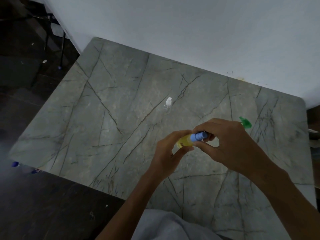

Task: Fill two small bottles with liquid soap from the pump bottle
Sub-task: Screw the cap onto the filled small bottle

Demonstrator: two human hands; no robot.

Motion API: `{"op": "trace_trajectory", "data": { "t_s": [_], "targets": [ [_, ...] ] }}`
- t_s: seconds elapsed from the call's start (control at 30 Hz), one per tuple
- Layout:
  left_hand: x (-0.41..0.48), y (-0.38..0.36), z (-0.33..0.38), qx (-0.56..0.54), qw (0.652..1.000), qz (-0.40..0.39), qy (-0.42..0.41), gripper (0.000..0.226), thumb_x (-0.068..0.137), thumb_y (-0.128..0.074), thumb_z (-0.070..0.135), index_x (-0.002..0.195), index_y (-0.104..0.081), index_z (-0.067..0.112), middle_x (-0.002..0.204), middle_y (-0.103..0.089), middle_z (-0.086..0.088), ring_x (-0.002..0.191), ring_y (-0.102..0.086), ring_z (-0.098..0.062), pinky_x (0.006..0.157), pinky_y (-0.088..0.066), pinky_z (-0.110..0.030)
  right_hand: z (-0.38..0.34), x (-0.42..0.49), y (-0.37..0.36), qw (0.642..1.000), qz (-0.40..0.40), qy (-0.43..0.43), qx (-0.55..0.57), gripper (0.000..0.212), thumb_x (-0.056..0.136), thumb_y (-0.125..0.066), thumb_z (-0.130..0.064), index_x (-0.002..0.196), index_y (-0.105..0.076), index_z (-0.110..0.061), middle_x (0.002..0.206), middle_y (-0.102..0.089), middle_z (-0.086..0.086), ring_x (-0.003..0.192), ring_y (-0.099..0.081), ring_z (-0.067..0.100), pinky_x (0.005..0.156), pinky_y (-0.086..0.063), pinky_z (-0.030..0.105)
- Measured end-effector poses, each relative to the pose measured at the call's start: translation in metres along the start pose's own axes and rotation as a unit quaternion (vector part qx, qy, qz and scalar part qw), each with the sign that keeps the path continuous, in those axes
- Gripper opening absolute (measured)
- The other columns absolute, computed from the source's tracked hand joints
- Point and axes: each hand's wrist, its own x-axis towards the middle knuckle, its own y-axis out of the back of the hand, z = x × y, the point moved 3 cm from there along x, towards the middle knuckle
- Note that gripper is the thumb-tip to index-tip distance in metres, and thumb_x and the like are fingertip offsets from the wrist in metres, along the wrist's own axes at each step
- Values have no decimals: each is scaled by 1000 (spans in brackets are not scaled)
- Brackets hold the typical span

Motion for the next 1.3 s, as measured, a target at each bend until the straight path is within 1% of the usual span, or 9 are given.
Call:
{"op": "trace_trajectory", "data": {
  "t_s": [0.27,0.4,0.5,0.63,0.83,0.93,1.03,1.13,1.3],
  "targets": [
    [-6,-2,-1,-9,1000,-3,15,36,88,-68,21,123,-63,12,115,-64,11,103,-59,13,90,-47,-10,7,4,-10,999,1,-6,-35,40,75,-64,-56,81,-71,-16,69,-64,-7,57,-49,0,57,-40,15],
    [-10,-2,-9,-11,1000,-8,26,36,90,-70,12,125,-63,8,120,-68,2,108,-64,-1,92,-51,-20,5,2,-8,999,2,-5,51,62,62,-75,-62,110,-66,-23,96,-63,-15,81,-59,-2,70,-48,10],
    [-11,-3,-9,-2,999,-11,30,35,89,-72,10,123,-63,10,119,-66,7,108,-60,10,92,-48,-12,7,2,-8,995,-7,34,92,42,74,-70,-54,107,-66,-29,100,-64,-16,89,-62,-2,78,-54,20],
    [-11,-3,-4,-8,999,-16,30,38,87,-73,7,122,-60,13,111,-62,11,101,-54,23,88,-42,-3,6,3,-4,997,-6,15,72,21,77,-73,-38,93,-73,-23,87,-71,-11,77,-64,1,69,-54,26],
    [-11,-3,0,-32,998,-31,37,39,88,-73,13,126,-63,13,116,-70,8,102,-65,3,89,-49,-14,3,5,-12,998,34,28,-38,51,76,-56,-64,71,-68,-15,60,-61,-7,50,-50,4,50,-44,19],
    [-14,-4,-4,-33,998,-37,45,39,90,-72,13,127,-62,13,115,-70,8,102,-66,1,88,-51,-17,4,2,-16,999,29,8,-27,52,70,-62,-67,73,-68,-15,62,-60,-9,51,-45,-2,54,-34,8],
    [-17,-2,-9,-20,998,-31,45,38,90,-69,8,128,-61,10,116,-67,8,105,-62,8,91,-48,-13,5,0,-16,999,-11,39,5,48,64,-77,-56,88,-72,-14,79,-69,-5,64,-56,2,63,-45,11],
    [-17,-1,-10,-27,998,-31,53,37,89,-70,4,125,-62,6,112,-68,6,100,-63,10,87,-48,-9,4,-1,-14,998,-20,62,-2,33,71,-75,-36,93,-73,-11,84,-72,0,70,-64,9,69,-45,11],
    [-19,-2,-7,-31,998,-25,48,40,88,-71,4,127,-61,7,111,-67,8,99,-63,12,87,-47,-7,-4,1,-13,994,3,93,-58,39,82,-58,-44,87,-73,-8,75,-71,0,64,-63,10,66,-43,14]
  ]
}}
